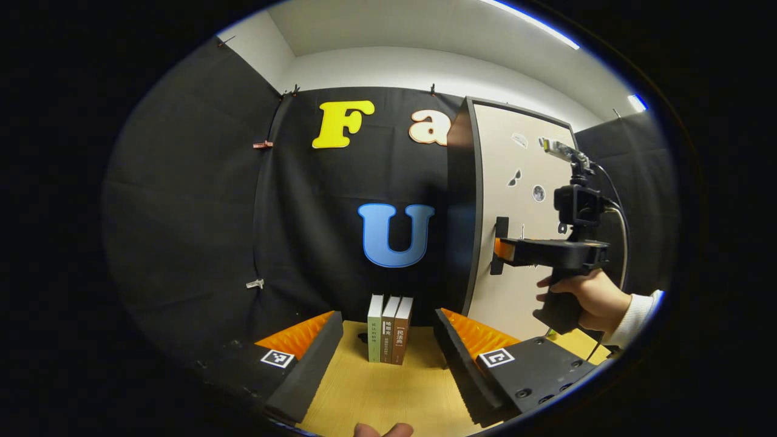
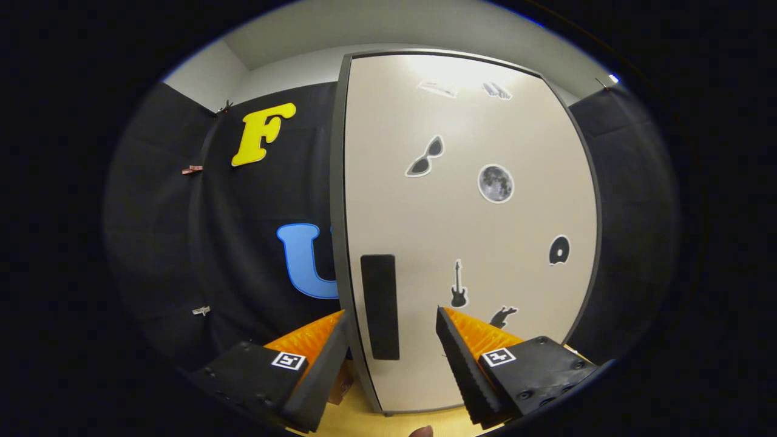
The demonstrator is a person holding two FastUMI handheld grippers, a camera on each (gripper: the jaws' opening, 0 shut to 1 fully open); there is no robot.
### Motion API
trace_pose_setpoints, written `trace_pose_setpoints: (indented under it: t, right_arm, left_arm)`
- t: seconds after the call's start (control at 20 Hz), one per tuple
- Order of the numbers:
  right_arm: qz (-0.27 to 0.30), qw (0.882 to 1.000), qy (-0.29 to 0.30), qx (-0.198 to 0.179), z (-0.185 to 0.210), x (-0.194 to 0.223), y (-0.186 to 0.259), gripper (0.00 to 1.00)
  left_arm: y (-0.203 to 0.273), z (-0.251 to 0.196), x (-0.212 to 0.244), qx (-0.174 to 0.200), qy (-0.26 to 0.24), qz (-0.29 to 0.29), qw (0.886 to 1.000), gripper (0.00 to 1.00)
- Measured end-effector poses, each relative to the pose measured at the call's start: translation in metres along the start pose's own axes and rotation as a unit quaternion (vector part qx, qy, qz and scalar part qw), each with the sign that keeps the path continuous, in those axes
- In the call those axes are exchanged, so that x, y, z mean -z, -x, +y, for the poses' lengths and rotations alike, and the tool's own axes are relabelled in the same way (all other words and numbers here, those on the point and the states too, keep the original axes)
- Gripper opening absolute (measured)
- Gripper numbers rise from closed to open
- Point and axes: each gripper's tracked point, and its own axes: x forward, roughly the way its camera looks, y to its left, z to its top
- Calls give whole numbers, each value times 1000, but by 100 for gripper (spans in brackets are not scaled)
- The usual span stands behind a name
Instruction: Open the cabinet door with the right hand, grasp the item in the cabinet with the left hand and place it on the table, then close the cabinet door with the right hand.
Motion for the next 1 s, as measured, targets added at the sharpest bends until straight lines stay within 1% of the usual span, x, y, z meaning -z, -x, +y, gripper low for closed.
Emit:
trace_pose_setpoints:
  t: [0.05, 0.15, 0.2, 0.25, 0.3, 0.35, 0.4, 0.45, 0.55, 0.6, 0.65, 0.75, 0.85, 1.0]
  right_arm:
    - [2, 1000, 6, 1, 3, 4, -8, 88]
    - [6, 1000, 26, 13, 2, 14, -27, 88]
    - [9, 999, 33, 20, 0, 16, -29, 82]
    - [14, 999, 34, 28, -2, 21, -36, 57]
    - [26, 999, 27, 34, -2, 26, -33, 48]
    - [12, 999, 25, 32, 1, 21, -39, 48]
    - [16, 999, 25, 34, -2, 26, -39, 48]
    - [13, 999, 22, 35, -1, 22, -37, 36]
    - [22, 999, 18, 22, -2, 22, -34, 24]
    - [30, 999, 12, 12, 0, 25, -32, 23]
    - [31, 999, 12, 4, -1, 25, -33, 18]
    - [39, 999, 19, -9, -1, 25, -24, 18]
    - [45, 999, 11, -26, 0, 24, -11, 18]
    - [47, 997, 9, -57, -4, 21, 17, 18]
  left_arm:
    - [-1, 2, 1, -1, 2, 1, 1000, 95]
    - [-1, 4, 7, -1, 8, 6, 1000, 95]
    - [0, 6, 8, -2, 11, 8, 1000, 95]
    - [1, 7, 10, -3, 12, 8, 1000, 94]
    - [3, 10, 11, -6, 13, 9, 1000, 94]
    - [3, 14, 12, -11, 12, 9, 1000, 95]
    - [4, 18, 13, -18, 10, 10, 1000, 95]
    - [4, 21, 14, -23, 10, 13, 1000, 95]
    - [6, 25, 16, -31, 13, 16, 999, 95]
    - [8, 26, 14, -33, 16, 15, 999, 95]
    - [9, 26, 12, -36, 17, 13, 999, 95]
    - [11, 22, 9, -33, 17, 8, 999, 95]
    - [11, 18, 3, -32, 8, 0, 999, 95]
    - [17, 4, -4, -19, 0, -12, 1000, 95]
